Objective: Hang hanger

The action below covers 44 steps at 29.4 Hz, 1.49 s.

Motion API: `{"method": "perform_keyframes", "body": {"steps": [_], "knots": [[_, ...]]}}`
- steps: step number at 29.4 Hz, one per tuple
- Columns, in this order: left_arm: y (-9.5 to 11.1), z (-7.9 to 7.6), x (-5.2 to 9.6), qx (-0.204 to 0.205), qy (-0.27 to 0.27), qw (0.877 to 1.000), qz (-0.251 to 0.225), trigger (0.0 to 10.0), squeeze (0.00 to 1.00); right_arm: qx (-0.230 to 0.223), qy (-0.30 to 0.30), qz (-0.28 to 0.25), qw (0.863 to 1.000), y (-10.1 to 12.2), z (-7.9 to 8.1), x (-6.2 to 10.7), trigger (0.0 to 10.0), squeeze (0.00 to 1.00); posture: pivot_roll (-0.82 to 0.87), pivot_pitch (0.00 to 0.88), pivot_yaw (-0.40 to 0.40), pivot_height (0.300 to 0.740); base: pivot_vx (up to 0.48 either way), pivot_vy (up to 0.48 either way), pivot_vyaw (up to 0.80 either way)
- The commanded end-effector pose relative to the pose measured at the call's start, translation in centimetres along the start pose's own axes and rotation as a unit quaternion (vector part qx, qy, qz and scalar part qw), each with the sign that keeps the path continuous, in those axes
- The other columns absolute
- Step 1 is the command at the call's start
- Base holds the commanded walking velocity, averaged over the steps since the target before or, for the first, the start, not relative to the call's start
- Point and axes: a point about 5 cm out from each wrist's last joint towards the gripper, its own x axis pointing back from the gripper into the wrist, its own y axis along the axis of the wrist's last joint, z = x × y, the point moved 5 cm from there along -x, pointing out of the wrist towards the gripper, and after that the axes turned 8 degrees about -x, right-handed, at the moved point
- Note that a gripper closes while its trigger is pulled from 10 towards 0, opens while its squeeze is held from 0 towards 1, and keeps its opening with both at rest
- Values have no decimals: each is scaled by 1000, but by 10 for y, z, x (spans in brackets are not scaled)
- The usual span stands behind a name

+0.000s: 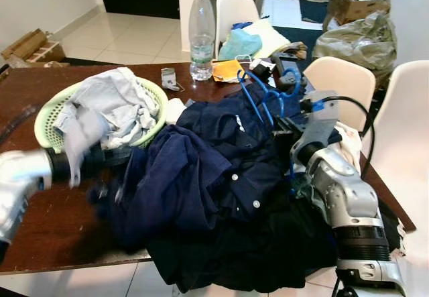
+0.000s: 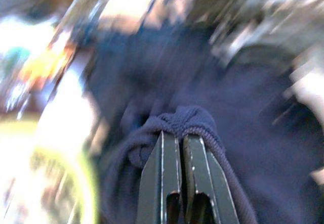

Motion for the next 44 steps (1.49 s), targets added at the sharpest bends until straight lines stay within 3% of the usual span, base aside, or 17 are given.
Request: {"method": "perform_keyframes", "body": {"steps": [1,2,3,4,7,14,15,17,19,22,26,40,44], "knots": [[42,1,4,23,-29,997,-69,5216,0,-36,28,-14,999,5,10,0,10000,0,149,113,4,740,0,0,0],[108,12,5,21,-30,981,-188,10000,0,-63,49,-34,996,12,17,0,10000,0,154,104,7,740,0,0,0],[108,12,5,21,-30,981,-188,10000,0,-63,49,-34,996,12,17,0,10000,0,154,104,7,740,0,0,0],[127,15,7,21,-31,974,-222,10000,0,-71,57,-39,995,14,20,0,10000,0,154,102,7,740,0,0,0],[139,23,6,17,-11,971,-237,10000,0,-84,67,-52,993,19,24,0,10000,0,155,94,11,740,0,0,0],[140,28,1,21,10,974,-226,10000,0,-117,78,-79,987,30,26,1,10000,0,157,85,13,740,0,0,0],[138,31,-4,33,17,975,-219,10000,0,-138,84,-96,982,37,26,2,10000,0,156,83,14,740,-364,0,0],[138,31,-4,33,17,975,-219,10000,0,-138,84,-96,982,37,26,2,10000,0,156,83,14,740,-364,0,0],[128,26,-20,68,11,974,-218,10000,0,-170,99,-126,972,49,27,5,10000,0,149,77,15,740,-480,0,0],[128,26,-20,68,11,974,-218,10000,0,-170,99,-126,972,49,27,5,10000,0,149,77,15,740,-480,0,0],[121,13,-45,135,-7,961,-240,10000,0,-191,105,-147,965,57,25,8,10000,0,148,73,16,740,-480,0,0],[114,8,-60,182,-3,951,-250,10000,0,-194,97,-144,966,53,20,9,10000,0,144,70,21,740,-480,0,0],[94,0,-80,212,3,949,-233,10000,0,-174,51,-138,974,49,3,9,10000,0,132,68,20,740,-457,0,-594]]}}
